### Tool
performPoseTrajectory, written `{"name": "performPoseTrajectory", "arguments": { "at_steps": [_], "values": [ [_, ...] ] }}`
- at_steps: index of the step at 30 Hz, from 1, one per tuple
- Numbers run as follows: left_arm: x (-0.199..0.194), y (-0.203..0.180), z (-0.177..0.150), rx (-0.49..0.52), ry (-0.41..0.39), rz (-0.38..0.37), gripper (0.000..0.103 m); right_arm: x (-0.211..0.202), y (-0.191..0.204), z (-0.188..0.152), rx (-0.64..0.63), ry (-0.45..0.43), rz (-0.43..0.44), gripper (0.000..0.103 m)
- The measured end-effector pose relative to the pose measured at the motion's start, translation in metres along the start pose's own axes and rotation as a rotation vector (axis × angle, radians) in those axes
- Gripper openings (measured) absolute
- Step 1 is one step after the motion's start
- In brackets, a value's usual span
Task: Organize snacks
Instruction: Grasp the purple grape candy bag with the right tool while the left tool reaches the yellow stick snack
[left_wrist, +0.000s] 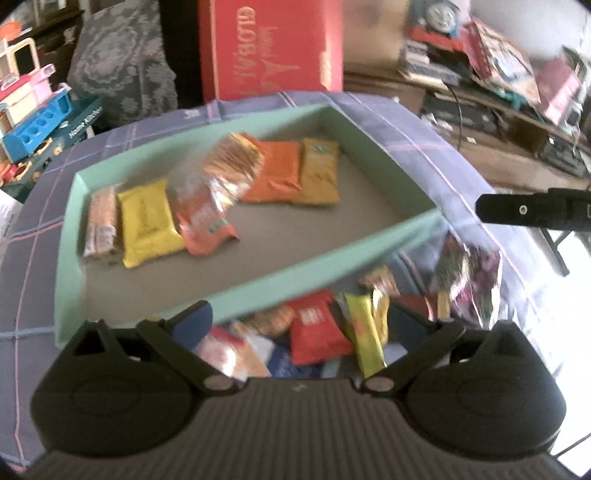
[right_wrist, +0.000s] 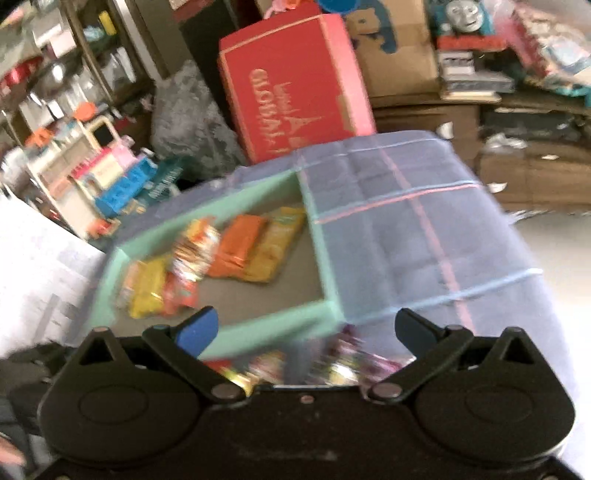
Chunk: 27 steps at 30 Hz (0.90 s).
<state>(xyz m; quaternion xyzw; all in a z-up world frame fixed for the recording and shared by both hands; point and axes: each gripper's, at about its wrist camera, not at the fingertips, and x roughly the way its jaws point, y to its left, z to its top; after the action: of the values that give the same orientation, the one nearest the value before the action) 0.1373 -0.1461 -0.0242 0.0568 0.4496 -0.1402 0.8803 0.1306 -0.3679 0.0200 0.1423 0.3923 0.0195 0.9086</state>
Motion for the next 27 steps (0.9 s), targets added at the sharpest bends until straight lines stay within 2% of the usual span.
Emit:
{"name": "performPoseTrajectory", "arguments": {
  "at_steps": [8, 12, 15, 18, 19, 21, 22, 24, 26, 27],
  "values": [
    [0.015, -0.021, -0.022, 0.025, 0.066, -0.008, 0.103, -0.005, -0.033, -0.023, 0.078, 0.040, -0.014, 0.103],
    [0.023, -0.026, -0.026, 0.023, 0.094, -0.006, 0.103, 0.009, -0.042, -0.025, 0.122, 0.051, -0.026, 0.103],
    [0.026, -0.028, -0.030, 0.020, 0.105, -0.005, 0.103, 0.023, -0.048, -0.035, 0.191, 0.074, -0.008, 0.103],
    [0.029, -0.028, -0.032, 0.009, 0.108, -0.017, 0.102, 0.033, -0.044, -0.046, 0.206, 0.067, 0.007, 0.103],
    [0.030, -0.028, -0.032, 0.008, 0.110, -0.021, 0.098, 0.036, -0.041, -0.051, 0.198, 0.054, 0.001, 0.102],
    [0.032, -0.029, -0.032, 0.012, 0.115, -0.028, 0.092, 0.040, -0.034, -0.057, 0.180, 0.034, -0.008, 0.087],
    [0.033, -0.030, -0.032, 0.014, 0.116, -0.031, 0.086, 0.043, -0.031, -0.059, 0.173, 0.030, -0.009, 0.083],
    [0.034, -0.034, -0.031, 0.023, 0.116, -0.041, 0.074, 0.046, -0.026, -0.062, 0.146, 0.028, -0.027, 0.064],
    [0.035, -0.037, -0.030, 0.035, 0.116, -0.057, 0.054, 0.049, -0.025, -0.065, 0.130, 0.032, -0.033, 0.059],
    [0.036, -0.039, -0.030, 0.044, 0.117, -0.066, 0.048, 0.050, -0.025, -0.066, 0.125, 0.033, -0.044, 0.052]
  ]
}}
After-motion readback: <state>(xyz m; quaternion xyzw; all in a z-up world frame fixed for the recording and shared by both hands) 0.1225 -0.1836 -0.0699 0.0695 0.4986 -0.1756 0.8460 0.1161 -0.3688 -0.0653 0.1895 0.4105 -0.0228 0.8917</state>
